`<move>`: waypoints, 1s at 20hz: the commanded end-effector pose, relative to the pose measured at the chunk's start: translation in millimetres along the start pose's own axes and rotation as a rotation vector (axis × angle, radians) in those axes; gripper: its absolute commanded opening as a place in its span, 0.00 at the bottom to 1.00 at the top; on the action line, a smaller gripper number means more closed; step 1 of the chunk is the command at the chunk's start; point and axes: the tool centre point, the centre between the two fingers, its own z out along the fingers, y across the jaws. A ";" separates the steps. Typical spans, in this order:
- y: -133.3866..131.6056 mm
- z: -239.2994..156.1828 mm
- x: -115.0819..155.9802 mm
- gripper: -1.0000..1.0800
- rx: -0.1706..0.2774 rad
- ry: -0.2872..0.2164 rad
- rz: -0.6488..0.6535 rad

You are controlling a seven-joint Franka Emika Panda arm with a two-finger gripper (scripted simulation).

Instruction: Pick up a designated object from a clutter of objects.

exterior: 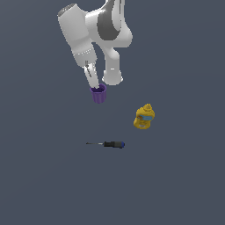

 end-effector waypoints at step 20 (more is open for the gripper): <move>-13.1 -169.2 49.9 0.00 0.007 -0.009 -0.004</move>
